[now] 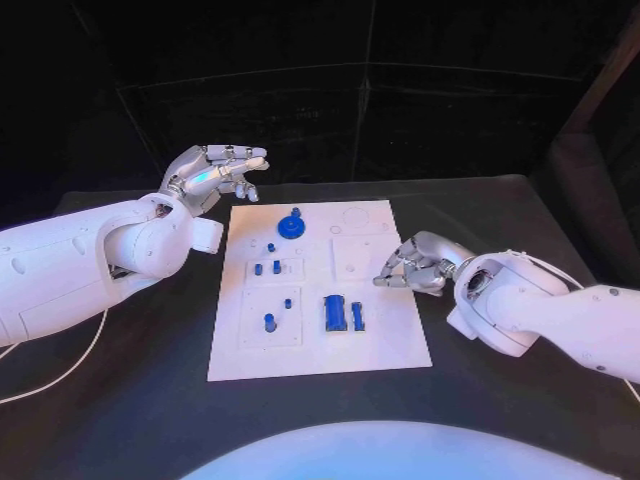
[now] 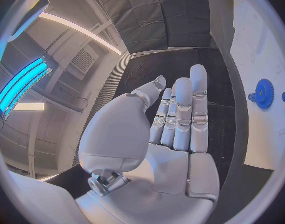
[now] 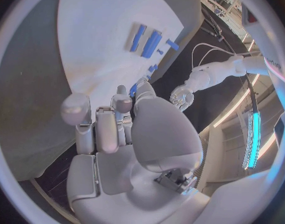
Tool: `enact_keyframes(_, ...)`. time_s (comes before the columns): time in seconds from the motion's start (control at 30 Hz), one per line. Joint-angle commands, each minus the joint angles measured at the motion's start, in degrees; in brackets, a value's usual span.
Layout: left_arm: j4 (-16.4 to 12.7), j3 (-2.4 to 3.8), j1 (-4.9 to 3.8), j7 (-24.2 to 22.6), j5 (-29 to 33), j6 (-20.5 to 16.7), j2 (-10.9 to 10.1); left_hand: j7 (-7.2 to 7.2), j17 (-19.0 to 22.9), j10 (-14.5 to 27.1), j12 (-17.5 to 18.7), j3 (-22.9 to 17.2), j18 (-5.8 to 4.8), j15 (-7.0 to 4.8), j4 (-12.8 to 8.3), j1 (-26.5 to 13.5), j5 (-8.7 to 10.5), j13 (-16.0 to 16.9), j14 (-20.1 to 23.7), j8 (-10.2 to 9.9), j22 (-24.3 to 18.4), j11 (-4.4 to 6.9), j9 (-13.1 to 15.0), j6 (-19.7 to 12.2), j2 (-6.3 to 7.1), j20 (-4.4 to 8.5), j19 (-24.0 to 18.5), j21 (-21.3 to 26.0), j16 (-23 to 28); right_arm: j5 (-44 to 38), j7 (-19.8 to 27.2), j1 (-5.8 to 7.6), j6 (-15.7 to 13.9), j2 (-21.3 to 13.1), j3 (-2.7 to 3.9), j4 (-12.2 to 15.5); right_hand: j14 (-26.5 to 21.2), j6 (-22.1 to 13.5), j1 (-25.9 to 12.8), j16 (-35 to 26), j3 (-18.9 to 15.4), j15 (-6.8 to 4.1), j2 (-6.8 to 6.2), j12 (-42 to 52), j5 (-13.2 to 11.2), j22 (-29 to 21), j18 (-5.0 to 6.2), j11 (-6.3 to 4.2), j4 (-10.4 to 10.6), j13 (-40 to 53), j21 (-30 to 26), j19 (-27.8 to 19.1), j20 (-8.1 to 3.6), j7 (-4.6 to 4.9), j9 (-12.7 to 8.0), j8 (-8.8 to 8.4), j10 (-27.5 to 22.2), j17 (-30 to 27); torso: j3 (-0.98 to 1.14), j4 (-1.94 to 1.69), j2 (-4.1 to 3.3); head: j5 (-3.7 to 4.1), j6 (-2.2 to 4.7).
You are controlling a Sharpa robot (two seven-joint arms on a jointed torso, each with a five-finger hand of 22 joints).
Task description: Assemble the parts on the task board
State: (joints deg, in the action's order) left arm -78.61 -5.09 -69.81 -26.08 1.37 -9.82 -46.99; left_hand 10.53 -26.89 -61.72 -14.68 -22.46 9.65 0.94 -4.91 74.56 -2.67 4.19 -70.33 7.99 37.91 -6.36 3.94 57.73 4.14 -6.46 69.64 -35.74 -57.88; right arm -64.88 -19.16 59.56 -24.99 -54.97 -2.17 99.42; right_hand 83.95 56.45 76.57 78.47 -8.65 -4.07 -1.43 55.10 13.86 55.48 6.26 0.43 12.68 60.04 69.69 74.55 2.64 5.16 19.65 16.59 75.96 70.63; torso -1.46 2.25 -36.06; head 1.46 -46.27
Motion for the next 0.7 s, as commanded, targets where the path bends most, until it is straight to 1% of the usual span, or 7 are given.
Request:
enact_keyframes(0.03, 1.26, 0.02, 0.25, -0.69, 1.90, 0.33, 0.57, 0.00, 0.07, 0.33, -0.30, 0.34, 0.76, 0.21, 0.09, 0.05, -0.15, -0.05, 0.36, 0.02, -0.09, 0.11, -0.08, -0.27, -0.27, -0.25, 0.01, 0.26, -0.21, 20.39, 16.57, 1.61, -2.04, 1.42, 0.12, -5.17, 1.02, -0.86, 1.90, -3.74, 0.07, 0.77, 0.92, -6.24, 0.63, -6.28, 1.67, 0.39, -1.13, -5.05, -4.42, -3.16, 0.23, 0.42, -0.39, -0.83, -3.33, -4.97, -0.44, 0.20, 1.92, -0.06, 1.34)
enact_keyframes(0.17, 3.56, 0.01, 0.78, -0.81, 2.39, 0.18, 1.74, 0.00, 0.09, 0.34, -0.35, 0.41, 0.75, 0.23, 0.18, -0.07, -0.15, -0.04, 0.39, 0.04, -0.11, 0.10, -0.07, -0.26, -0.30, -0.27, 0.00, 0.30, -0.21, 32.23, 25.85, 2.73, -1.00, 4.27, 0.16, -12.16, -3.45, -1.76, 5.52, -15.76, 0.81, 1.35, 2.53, -18.14, 0.95, -21.67, 4.27, 1.01, -3.19, -14.66, -16.23, -10.88, 0.77, 1.15, -1.17, -2.41, -9.93, -19.47, -0.77, 0.51, 3.41, -0.44, 3.61)
enact_keyframes(0.27, 5.61, 0.01, 1.16, -0.88, 2.57, 0.04, 2.93, -0.02, 0.12, 0.33, -0.42, 0.50, 0.75, 0.25, 0.28, -0.21, -0.15, -0.03, 0.43, 0.08, -0.14, 0.10, -0.06, -0.23, -0.33, -0.29, -0.02, 0.34, -0.22, 39.93, 30.64, 3.12, 0.66, 6.71, 0.19, -16.91, -9.67, -2.21, 8.02, -31.10, 1.65, 2.38, 3.23, -24.55, 0.30, -24.67, 4.22, 2.17, -4.19, -19.77, -21.30, -13.43, 1.57, 2.05, -1.82, -3.69, -13.14, -34.53, -0.85, 0.65, 4.08, -0.75, 4.94)
enact_keyframes(0.4, 9.10, 0.02, 1.88, -0.88, 2.92, -0.20, 4.97, -0.07, 0.36, 0.36, -0.64, 0.71, 0.76, 0.29, 0.47, -0.40, -0.14, -0.01, 0.93, 0.18, -0.33, 0.12, -0.03, -0.21, -0.42, -0.35, -0.35, 0.68, 0.07, 49.80, 35.74, 3.43, 4.18, 11.10, 0.27, -24.30, -12.46, -2.21, 13.29, -42.74, 4.26, 3.74, 3.64, -36.24, -3.31, -29.12, 4.18, 3.97, -6.47, -31.20, -28.20, -15.39, 2.75, 3.54, -3.26, -5.72, -14.11, -41.41, -0.81, 1.04, 5.07, -1.71, 6.63)
enact_keyframes(0.47, 11.19, 0.03, 2.43, -0.85, 3.02, -0.40, 6.21, -0.03, 1.10, 0.58, -0.86, 0.92, 0.76, 0.37, 0.53, -0.37, -0.13, -0.03, 2.42, 0.27, -0.90, 0.06, -0.03, -0.31, -0.48, -0.46, -1.46, 1.70, 1.36, 53.11, 37.83, 3.50, 6.08, 13.35, 0.33, -28.02, -14.13, -1.65, 14.33, -51.04, 5.25, 4.82, 3.00, -42.07, -4.14, -32.23, 4.08, 4.99, -6.77, -38.33, -33.08, -17.27, 3.85, 4.08, -4.61, -7.39, -12.35, -46.33, -0.75, 1.05, 5.46, -2.15, 7.65)
enact_keyframes(0.6, 14.89, 0.05, 3.47, -0.85, 3.66, -1.11, 8.46, 0.33, 4.93, 1.84, -0.57, 1.01, 0.54, 1.29, 0.70, -0.16, -0.23, -0.39, 9.12, 0.28, -3.87, -0.58, -0.07, -0.84, -0.72, -1.18, -7.41, 6.93, 9.04, 56.36, 41.17, 3.57, 9.29, 17.04, 0.40, -34.21, -20.80, -1.73, 14.00, -64.08, 6.53, 8.44, 2.21, -48.06, -4.68, -38.25, 3.26, 7.07, -6.19, -46.80, -43.03, -23.34, 7.02, 4.94, -7.15, -10.34, -11.90, -54.54, -0.64, 0.80, 6.10, -2.32, 9.09)
enact_keyframes(0.7, 16.78, 0.06, 4.09, -0.99, 4.24, -1.51, 9.67, 0.76, 9.32, 3.20, 0.49, 0.69, -0.05, 3.04, 1.03, -0.27, -0.26, -0.61, 14.29, 0.01, -7.32, -1.45, -0.15, -1.65, -0.75, -2.43, -13.73, 12.65, 18.08, 57.19, 42.51, 3.59, 10.27, 18.74, 0.42, -37.21, -20.47, -0.86, 13.05, -69.23, 7.66, 9.46, 1.79, -50.71, -4.78, -41.68, 4.13, 7.27, -6.72, -51.98, -47.77, -22.56, 8.81, 5.28, -9.15, -11.99, -11.08, -59.19, -0.52, 0.47, 6.15, -2.40, 10.02)
